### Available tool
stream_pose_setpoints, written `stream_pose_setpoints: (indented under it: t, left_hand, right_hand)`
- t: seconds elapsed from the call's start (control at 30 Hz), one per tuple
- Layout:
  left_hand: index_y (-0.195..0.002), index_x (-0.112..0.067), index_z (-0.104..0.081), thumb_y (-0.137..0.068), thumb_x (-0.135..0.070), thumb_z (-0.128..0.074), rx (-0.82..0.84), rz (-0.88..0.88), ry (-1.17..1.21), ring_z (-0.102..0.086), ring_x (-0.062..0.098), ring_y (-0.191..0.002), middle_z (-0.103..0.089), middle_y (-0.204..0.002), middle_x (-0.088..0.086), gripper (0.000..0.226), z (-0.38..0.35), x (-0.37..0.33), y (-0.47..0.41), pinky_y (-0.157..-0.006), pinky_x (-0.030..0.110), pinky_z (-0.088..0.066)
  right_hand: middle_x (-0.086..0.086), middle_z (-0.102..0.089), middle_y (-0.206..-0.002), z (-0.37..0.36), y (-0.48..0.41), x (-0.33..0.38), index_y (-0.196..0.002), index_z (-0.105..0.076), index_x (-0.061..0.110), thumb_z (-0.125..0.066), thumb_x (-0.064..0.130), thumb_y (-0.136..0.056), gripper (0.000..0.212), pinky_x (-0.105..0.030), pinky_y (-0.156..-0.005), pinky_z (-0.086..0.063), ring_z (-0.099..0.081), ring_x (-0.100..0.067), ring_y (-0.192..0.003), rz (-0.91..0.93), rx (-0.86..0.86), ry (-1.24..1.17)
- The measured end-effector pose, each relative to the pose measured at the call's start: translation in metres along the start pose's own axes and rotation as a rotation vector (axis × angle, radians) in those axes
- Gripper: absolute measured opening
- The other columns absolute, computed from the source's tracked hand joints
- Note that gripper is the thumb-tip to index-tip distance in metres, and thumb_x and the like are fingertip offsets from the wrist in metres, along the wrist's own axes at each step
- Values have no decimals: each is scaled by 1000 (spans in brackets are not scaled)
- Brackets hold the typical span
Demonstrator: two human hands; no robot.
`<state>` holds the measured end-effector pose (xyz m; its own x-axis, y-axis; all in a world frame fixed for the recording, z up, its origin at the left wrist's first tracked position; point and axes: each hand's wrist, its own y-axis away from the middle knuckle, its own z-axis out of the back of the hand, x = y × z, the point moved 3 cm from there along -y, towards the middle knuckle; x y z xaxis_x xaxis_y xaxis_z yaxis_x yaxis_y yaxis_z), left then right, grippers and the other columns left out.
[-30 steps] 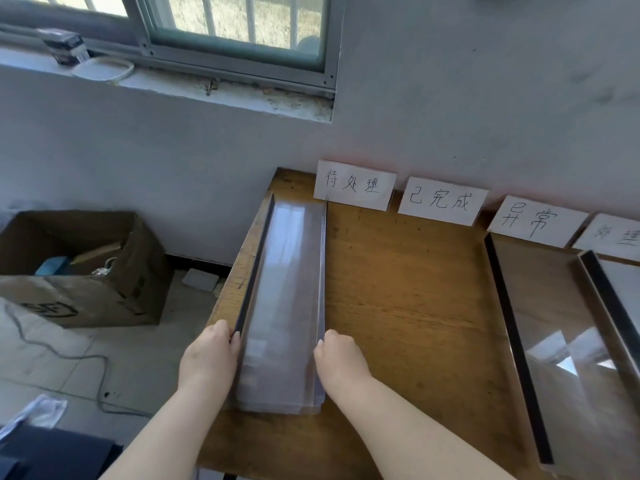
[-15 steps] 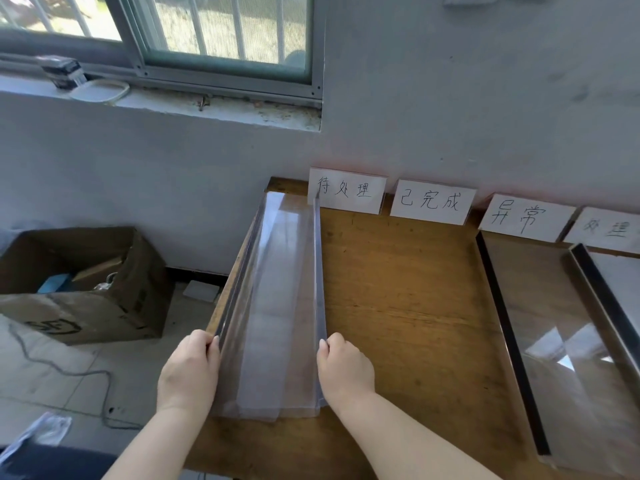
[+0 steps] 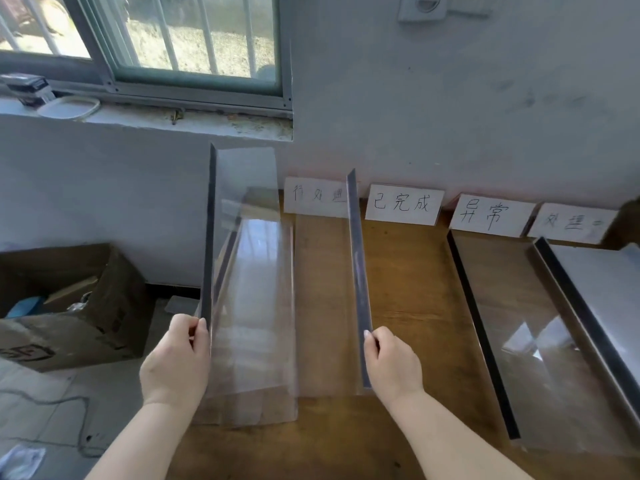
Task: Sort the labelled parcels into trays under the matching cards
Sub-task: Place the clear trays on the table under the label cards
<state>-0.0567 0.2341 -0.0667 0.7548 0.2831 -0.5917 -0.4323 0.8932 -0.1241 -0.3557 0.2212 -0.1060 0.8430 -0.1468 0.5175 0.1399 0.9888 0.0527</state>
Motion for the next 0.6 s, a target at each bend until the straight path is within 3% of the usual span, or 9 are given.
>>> stream_pose_setpoints:
  t: [0.07,0.17,0.27,0.37,0.5,0.6]
  left_hand:
    - [-86,-17,-49,-96,-25,-49,31,-21,28,-53,25,-56,-56,-63,1,12,-9,-14,3,-54,35,-46]
    - [-85,-17,-49,-95,-19,-51,86,-62,72,-48,16,-53,-53,-63,-1,11,-26,-38,13,-48,25,-34]
    - [-83,-18,-49,-96,-21,-50,168,-73,69,-51,15,-55,-54,-63,-1,13,-48,-57,22,-49,28,-36]
    - [-82,-17,-48,-96,-24,-48,225,-78,20,-46,15,-55,-51,-62,-3,15,-68,-76,29,-52,32,-32]
    - [-87,-17,-47,-98,-28,-44,311,-96,-34,-53,19,-62,-55,-67,-3,15,-90,-101,41,-57,35,-42]
    - [-88,-17,-46,-99,-28,-41,348,-109,-100,-56,19,-64,-56,-70,-3,16,-105,-115,47,-59,35,-48]
  right_hand:
    - [11,-56,-66,15,1,-24,-79,-55,26,-38,38,-99,28,-21,-52,-50,-57,-10,-57,-31,-21,52]
    - [10,-56,-67,36,5,-59,-80,-53,27,-38,36,-100,26,-16,-49,-41,-56,-8,-58,-88,-26,133]
    - [12,-50,-64,53,10,-87,-80,-46,28,-34,38,-100,26,-15,-45,-27,-48,-3,-55,-146,-17,233]
    - [12,-48,-64,62,11,-106,-79,-44,27,-29,39,-101,28,-17,-44,-22,-43,-4,-53,-206,-8,306]
    - [10,-54,-76,68,4,-123,-84,-45,25,-26,38,-102,29,-23,-56,-37,-47,-11,-65,-260,21,370]
    - [6,-64,-90,74,-2,-133,-102,-52,23,-27,39,-102,29,-23,-60,-44,-60,-13,-75,-278,87,396]
